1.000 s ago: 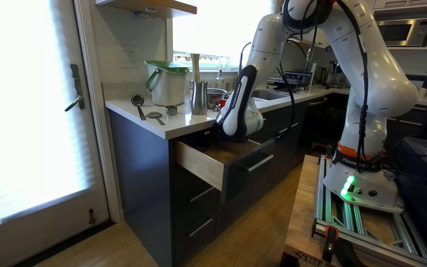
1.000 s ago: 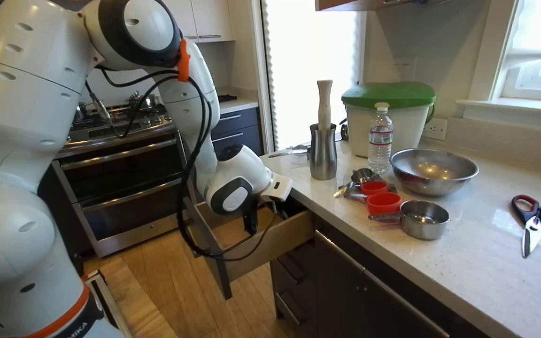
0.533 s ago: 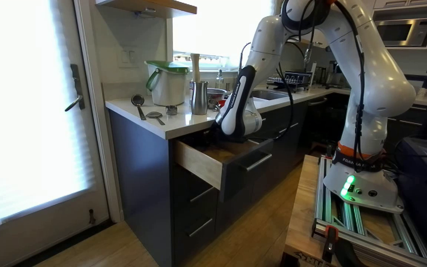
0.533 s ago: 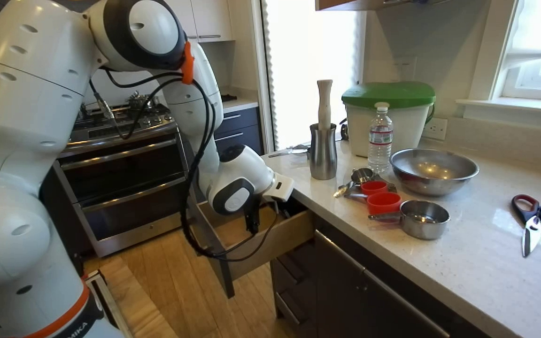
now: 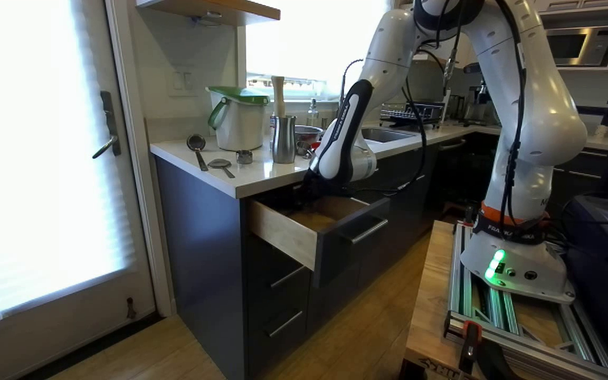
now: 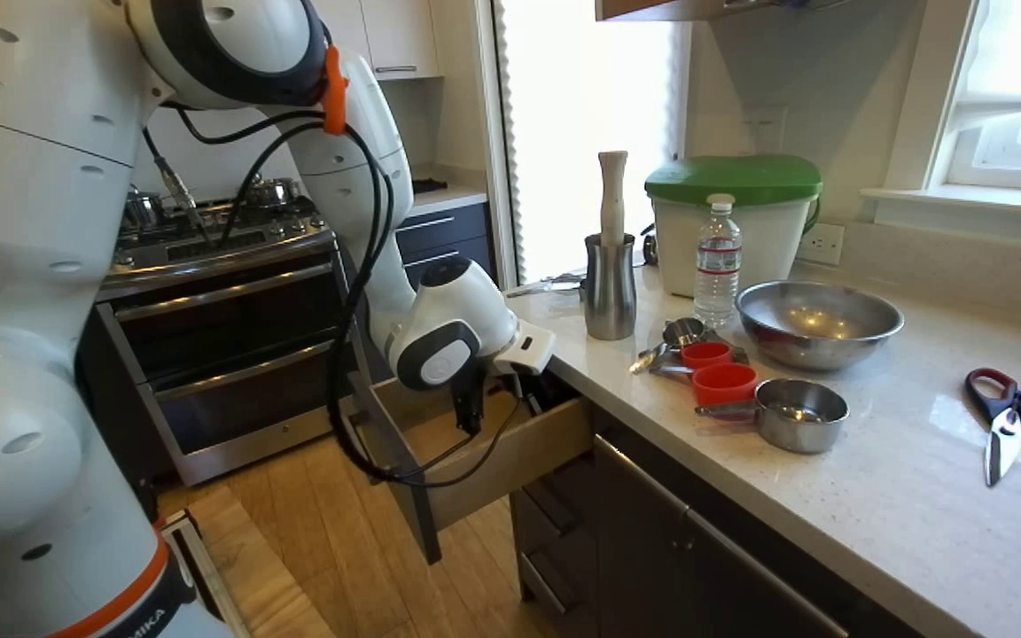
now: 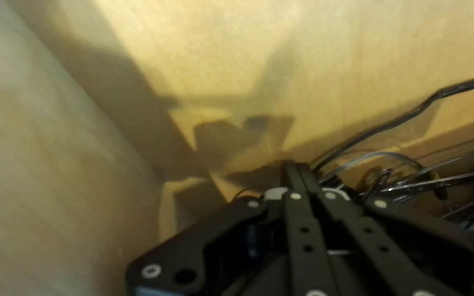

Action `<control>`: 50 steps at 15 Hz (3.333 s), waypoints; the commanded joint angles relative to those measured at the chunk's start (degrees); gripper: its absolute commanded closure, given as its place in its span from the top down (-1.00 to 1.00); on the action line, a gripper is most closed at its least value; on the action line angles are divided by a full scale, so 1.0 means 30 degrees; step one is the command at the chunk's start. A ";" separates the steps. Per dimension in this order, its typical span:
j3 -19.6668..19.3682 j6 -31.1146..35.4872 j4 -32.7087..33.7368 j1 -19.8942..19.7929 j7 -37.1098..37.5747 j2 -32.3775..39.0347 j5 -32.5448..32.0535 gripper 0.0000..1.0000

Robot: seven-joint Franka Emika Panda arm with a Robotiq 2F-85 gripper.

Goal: Remove the object from the drawer

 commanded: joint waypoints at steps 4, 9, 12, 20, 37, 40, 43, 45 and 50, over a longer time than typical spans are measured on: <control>0.0823 -0.3165 -0.1861 -0.1379 -0.0377 -0.3285 -0.0408 -1.00; 0.2567 -0.8821 -0.2416 -0.3168 -0.1355 -0.5405 -0.0154 -1.00; 0.1993 -1.2732 -0.2680 -0.2687 -0.2765 -0.6865 0.0467 -1.00; 0.0590 -1.6261 -0.3381 -0.1423 -0.3562 -0.9397 -0.0004 -1.00; -0.0867 -1.4534 -0.5338 0.1272 -0.6975 -1.9187 0.1192 1.00; -0.1329 -1.5609 -0.5772 0.0851 -0.7635 -1.9762 0.0025 0.99; -0.1835 -1.8011 -0.5771 0.0215 -0.8098 -1.9308 -0.1451 1.00; -0.2184 -1.9850 -0.5490 0.0014 -0.8242 -1.8344 -0.1908 1.00; -0.2021 -2.1166 -0.5506 -0.0185 -0.8048 -1.7945 -0.1816 1.00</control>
